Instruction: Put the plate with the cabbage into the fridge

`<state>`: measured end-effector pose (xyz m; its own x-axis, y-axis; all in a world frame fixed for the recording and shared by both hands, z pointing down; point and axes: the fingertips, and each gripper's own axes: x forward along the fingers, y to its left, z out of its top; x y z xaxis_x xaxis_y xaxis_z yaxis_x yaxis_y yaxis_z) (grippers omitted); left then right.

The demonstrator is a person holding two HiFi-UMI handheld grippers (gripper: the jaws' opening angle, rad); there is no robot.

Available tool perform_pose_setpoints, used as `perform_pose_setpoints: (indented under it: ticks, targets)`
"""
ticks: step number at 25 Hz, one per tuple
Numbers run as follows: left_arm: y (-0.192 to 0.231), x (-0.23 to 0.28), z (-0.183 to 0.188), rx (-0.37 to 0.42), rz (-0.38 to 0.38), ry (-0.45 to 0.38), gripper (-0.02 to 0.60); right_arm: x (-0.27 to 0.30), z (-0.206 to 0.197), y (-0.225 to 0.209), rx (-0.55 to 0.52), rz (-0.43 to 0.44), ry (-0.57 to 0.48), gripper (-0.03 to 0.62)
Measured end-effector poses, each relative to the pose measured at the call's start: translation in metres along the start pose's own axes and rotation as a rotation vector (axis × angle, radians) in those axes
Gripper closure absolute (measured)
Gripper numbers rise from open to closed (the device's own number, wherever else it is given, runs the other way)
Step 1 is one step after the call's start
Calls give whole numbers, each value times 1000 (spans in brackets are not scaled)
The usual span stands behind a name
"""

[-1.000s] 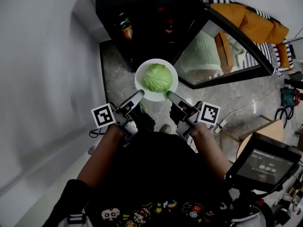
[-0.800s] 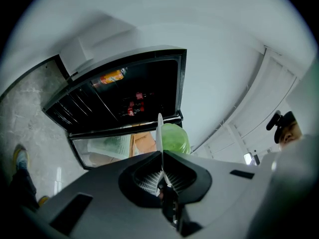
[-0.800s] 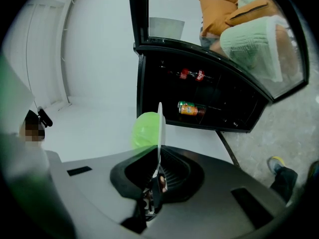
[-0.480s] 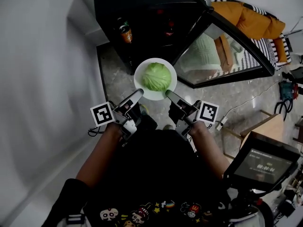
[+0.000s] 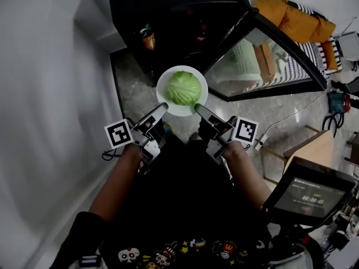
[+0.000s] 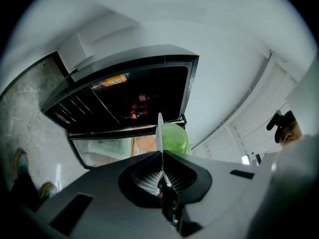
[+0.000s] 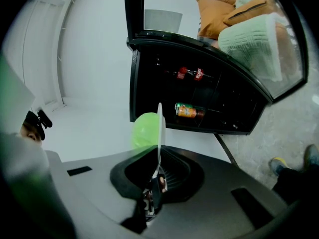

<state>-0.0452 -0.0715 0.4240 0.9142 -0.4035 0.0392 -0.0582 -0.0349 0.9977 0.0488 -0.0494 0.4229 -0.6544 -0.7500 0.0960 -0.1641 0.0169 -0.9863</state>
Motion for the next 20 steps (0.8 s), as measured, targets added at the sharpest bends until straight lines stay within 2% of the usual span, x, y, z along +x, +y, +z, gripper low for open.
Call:
perform_pose_setpoints:
  ticks: [5, 9, 14, 20]
  targets:
    - [5, -1, 2, 1, 12, 11, 569, 2, 0, -6, 0, -21, 20, 574]
    - [21, -6, 2, -29, 13, 5, 569, 7, -6, -17, -8, -52, 47, 574]
    - [15, -8, 8, -3, 36, -20, 569, 15, -5, -13, 5, -21, 88, 574]
    - [17, -7, 8, -16, 50, -79, 569, 21, -1, -18, 21, 1, 139, 574]
